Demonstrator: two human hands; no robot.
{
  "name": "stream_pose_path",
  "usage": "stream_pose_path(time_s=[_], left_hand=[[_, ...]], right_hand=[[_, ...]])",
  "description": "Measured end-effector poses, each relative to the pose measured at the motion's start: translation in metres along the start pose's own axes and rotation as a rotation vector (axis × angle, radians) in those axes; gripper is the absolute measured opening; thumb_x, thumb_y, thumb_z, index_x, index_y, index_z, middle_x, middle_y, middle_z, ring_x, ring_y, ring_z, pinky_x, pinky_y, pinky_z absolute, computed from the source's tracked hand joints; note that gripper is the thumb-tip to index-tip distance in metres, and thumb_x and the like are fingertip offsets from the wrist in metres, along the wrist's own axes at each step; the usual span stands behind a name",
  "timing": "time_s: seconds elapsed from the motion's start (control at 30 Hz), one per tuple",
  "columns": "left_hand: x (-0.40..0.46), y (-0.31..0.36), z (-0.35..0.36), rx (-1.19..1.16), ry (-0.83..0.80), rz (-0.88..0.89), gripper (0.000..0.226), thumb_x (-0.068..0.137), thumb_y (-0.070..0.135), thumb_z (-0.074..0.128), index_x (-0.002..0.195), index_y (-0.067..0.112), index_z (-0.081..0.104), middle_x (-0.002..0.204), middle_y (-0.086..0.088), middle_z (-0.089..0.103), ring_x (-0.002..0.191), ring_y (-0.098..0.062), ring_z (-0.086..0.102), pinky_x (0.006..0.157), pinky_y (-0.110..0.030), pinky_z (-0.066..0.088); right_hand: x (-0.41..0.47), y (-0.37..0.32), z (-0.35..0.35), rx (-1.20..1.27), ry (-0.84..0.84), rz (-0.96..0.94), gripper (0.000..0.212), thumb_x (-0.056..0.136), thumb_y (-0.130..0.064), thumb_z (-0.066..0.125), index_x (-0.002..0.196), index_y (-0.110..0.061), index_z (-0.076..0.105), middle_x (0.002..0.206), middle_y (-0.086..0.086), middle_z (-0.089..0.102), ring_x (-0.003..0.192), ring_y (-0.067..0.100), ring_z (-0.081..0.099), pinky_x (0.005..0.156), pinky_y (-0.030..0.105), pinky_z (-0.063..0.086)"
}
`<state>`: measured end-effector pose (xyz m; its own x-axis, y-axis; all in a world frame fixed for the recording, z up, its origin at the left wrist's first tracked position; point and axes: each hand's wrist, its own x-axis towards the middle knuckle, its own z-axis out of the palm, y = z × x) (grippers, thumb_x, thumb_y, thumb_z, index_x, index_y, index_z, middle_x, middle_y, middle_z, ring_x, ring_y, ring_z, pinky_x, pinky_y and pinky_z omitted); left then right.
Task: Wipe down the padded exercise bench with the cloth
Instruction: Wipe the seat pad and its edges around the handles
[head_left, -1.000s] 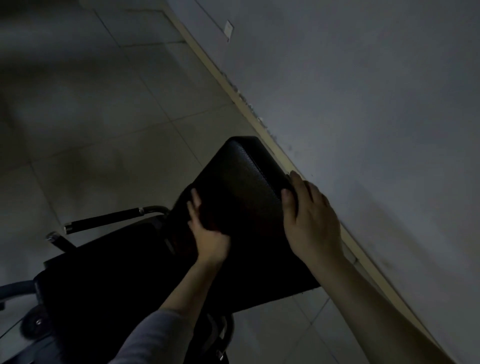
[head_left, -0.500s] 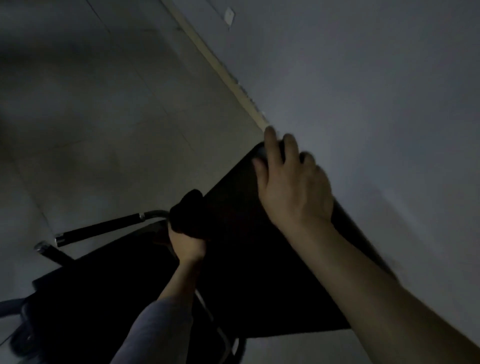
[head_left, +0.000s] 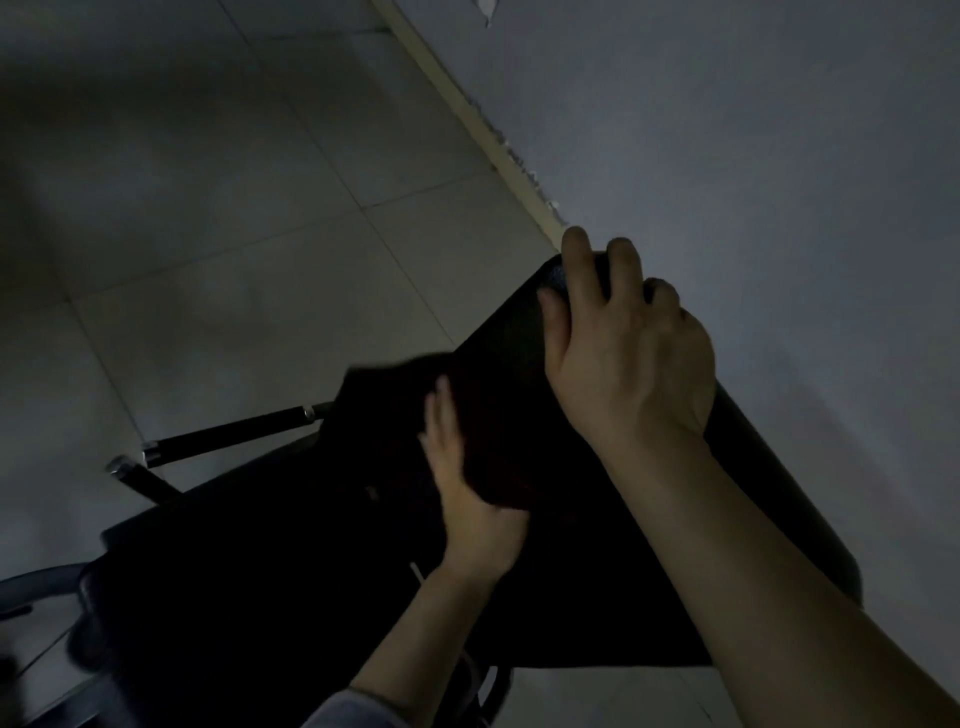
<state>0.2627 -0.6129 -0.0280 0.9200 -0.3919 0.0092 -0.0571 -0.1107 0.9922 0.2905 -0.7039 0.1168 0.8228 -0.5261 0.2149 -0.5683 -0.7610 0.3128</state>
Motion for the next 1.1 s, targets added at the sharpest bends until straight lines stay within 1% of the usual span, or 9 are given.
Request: stream_pose_path(time_s=[0.2,0.4,0.53,0.6,0.67,0.73,0.83,0.93,1.1], left_hand=[[0.011,0.013,-0.005,0.137,-0.154,0.307,0.073,0.093,0.048,0.042,0.146,0.042,-0.009,0.152,0.029,-0.013,0.145,-0.007,-0.009,0.118,-0.044,-0.003],[-0.066,-0.04,-0.006,0.225,-0.148,-0.016,0.095,0.079,0.08,0.022,0.149,0.023,-0.007,0.152,0.019,-0.024,0.144,-0.012,-0.017,0.118,-0.051,0.01],[-0.118,-0.031,0.0,0.015,-0.125,-0.228,0.085,0.077,0.068,0.045,0.129,0.062,-0.022,0.155,0.006,-0.014,0.146,-0.022,-0.007,0.119,-0.05,0.012],[-0.127,-0.006,0.007,-0.026,-0.209,-0.153,0.086,0.078,0.056,0.05,0.12,0.074,-0.024,0.15,0.018,-0.018,0.145,-0.018,-0.013,0.119,-0.051,0.005],[-0.116,0.032,0.024,0.061,-0.204,0.101,0.084,0.08,0.053,0.044,0.139,0.055,-0.016,0.151,0.021,-0.017,0.143,-0.014,-0.018,0.117,-0.05,0.001],[-0.086,0.077,0.041,0.141,-0.178,0.331,0.078,0.085,0.04,0.044,0.149,0.028,0.001,0.157,0.009,-0.007,0.144,-0.015,-0.015,0.116,-0.051,-0.001],[-0.053,0.112,0.044,0.25,-0.165,0.504,0.071,0.088,0.032,0.044,0.147,0.029,0.005,0.159,-0.003,0.007,0.146,-0.022,-0.007,0.117,-0.048,-0.006],[-0.065,0.078,0.043,0.188,-0.091,0.425,0.077,0.086,0.048,0.04,0.149,0.019,0.007,0.158,0.007,0.003,0.146,-0.013,-0.007,0.119,-0.044,-0.001],[-0.139,-0.002,0.041,0.108,-0.041,-0.038,0.099,0.062,0.091,0.034,0.137,0.05,-0.016,0.149,0.027,-0.017,0.141,0.003,-0.015,0.12,-0.036,-0.002]], right_hand=[[0.0,-0.002,-0.005,0.092,0.008,-0.017,0.051,0.1,-0.041,0.019,0.147,-0.022,0.02,0.148,0.014,0.033,0.108,0.041,0.052,0.073,0.041,0.044],[-0.001,0.003,-0.005,0.176,-0.008,-0.005,0.052,0.1,-0.042,0.019,0.149,-0.029,0.006,0.152,0.014,0.027,0.113,0.042,0.049,0.084,0.045,0.043],[-0.018,0.013,-0.02,0.357,-0.07,-0.045,0.057,0.099,-0.041,0.026,0.148,-0.037,-0.003,0.155,0.013,0.019,0.123,0.041,0.044,0.097,0.05,0.041],[-0.055,0.039,-0.032,0.354,-0.082,-0.001,0.057,0.098,-0.044,0.027,0.148,-0.033,0.002,0.153,0.012,0.023,0.122,0.038,0.047,0.092,0.044,0.044],[-0.101,0.074,-0.038,0.35,-0.121,0.021,0.053,0.098,-0.046,0.024,0.148,-0.029,0.012,0.148,0.008,0.033,0.12,0.031,0.05,0.083,0.034,0.04],[-0.135,0.099,-0.04,0.582,-0.192,0.091,0.048,0.099,-0.044,0.02,0.145,-0.03,0.024,0.146,0.0,0.038,0.127,0.023,0.044,0.09,0.032,0.037],[-0.144,0.11,-0.025,0.937,-0.133,0.294,0.046,0.1,-0.042,0.019,0.134,-0.026,0.048,0.135,-0.004,0.053,0.124,0.015,0.049,0.089,0.02,0.033],[-0.146,0.1,-0.008,0.763,0.191,0.27,0.054,0.095,-0.044,0.02,0.124,-0.022,0.06,0.121,0.001,0.065,0.11,0.019,0.06,0.077,0.013,0.032],[-0.146,0.098,0.007,0.779,0.418,0.245,0.048,0.096,-0.033,0.027,0.113,-0.014,0.067,0.1,0.002,0.072,0.084,0.0,0.056,0.062,0.005,0.031]])
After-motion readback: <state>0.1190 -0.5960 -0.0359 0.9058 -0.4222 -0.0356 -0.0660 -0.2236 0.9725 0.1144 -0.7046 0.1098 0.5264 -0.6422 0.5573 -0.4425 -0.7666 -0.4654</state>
